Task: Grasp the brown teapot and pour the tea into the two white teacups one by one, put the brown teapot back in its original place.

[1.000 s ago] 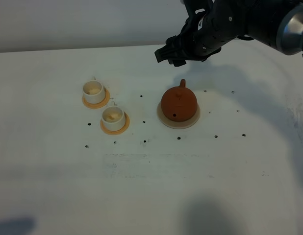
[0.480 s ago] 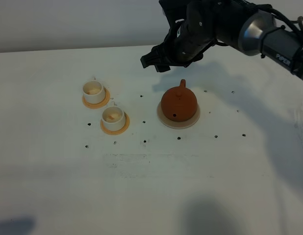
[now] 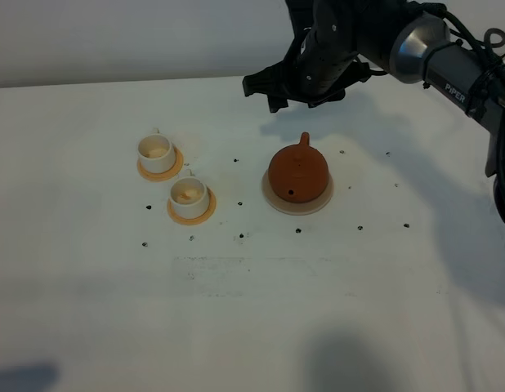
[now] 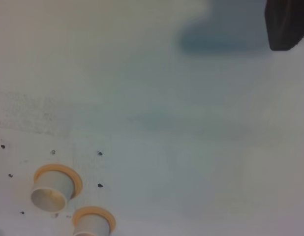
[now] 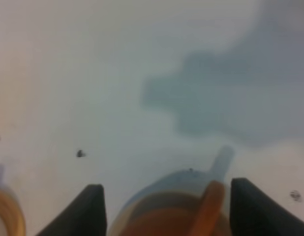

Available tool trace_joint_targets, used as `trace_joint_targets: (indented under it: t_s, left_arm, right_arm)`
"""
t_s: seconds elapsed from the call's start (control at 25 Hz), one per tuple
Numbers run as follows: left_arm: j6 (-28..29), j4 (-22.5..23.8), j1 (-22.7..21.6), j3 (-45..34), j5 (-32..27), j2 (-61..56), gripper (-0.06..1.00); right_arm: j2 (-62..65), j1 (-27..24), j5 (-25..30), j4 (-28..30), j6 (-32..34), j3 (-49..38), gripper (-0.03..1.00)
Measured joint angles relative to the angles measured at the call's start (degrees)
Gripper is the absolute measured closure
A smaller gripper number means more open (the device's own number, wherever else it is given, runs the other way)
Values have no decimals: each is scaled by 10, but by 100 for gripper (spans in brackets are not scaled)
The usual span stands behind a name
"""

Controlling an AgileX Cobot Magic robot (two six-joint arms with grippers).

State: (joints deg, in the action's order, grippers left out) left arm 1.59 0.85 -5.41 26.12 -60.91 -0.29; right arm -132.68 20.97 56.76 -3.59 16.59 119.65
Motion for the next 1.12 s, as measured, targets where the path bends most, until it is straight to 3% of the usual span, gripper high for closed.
trace_joint_targets:
  t_s: [0.44,1.12]
  left_arm:
    - [1,0,0,0,0,0,65]
    - [1,0,0,0,0,0,65]
  right_arm:
    - [-23,-7,27,41,0,0,44]
    - [-61,-7,-8,64,-1,0,44]
